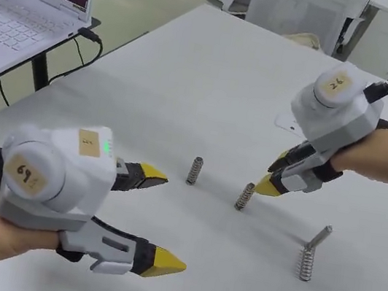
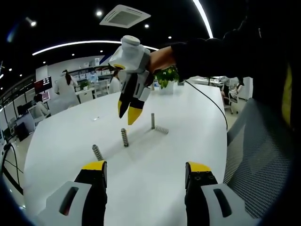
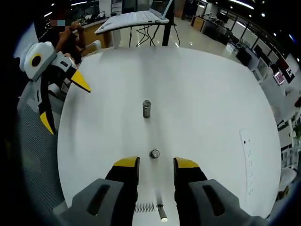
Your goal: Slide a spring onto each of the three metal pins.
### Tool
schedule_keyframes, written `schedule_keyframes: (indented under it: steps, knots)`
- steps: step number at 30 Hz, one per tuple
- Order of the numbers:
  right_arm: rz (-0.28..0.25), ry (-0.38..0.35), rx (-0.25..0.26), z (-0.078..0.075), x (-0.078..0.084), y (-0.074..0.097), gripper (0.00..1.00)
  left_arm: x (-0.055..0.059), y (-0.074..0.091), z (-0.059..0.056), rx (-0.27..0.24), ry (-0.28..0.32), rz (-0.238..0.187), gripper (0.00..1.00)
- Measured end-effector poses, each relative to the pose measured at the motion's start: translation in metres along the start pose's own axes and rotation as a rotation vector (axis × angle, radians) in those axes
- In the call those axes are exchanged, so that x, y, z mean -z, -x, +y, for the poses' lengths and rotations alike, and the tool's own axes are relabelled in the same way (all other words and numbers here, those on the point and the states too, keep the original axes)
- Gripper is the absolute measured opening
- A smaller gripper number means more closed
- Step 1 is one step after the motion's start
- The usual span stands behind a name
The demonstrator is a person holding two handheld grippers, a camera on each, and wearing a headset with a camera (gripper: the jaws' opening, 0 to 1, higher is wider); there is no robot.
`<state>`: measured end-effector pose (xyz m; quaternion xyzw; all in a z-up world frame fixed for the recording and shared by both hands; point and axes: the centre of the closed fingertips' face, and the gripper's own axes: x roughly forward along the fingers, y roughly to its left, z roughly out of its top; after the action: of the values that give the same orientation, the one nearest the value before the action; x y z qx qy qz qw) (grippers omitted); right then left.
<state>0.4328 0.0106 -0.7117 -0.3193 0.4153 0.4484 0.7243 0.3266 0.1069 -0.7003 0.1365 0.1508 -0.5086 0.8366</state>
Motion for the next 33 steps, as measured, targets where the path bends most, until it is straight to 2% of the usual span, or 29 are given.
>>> schedule_keyframes:
  steps: [10,24,33]
  knots:
    - [-0.034,0.000,0.027,0.006,-0.001,0.019,0.26,-0.008,-0.003,-0.005,0.018,-0.017,0.000,0.64]
    - [-0.087,-0.023,0.055,0.019,0.007,0.047,0.26,-0.021,-0.007,-0.016,0.047,-0.045,0.005,0.63]
    - [-0.103,-0.057,0.081,0.033,0.029,0.058,0.25,-0.026,-0.011,-0.024,0.071,-0.064,0.006,0.63]
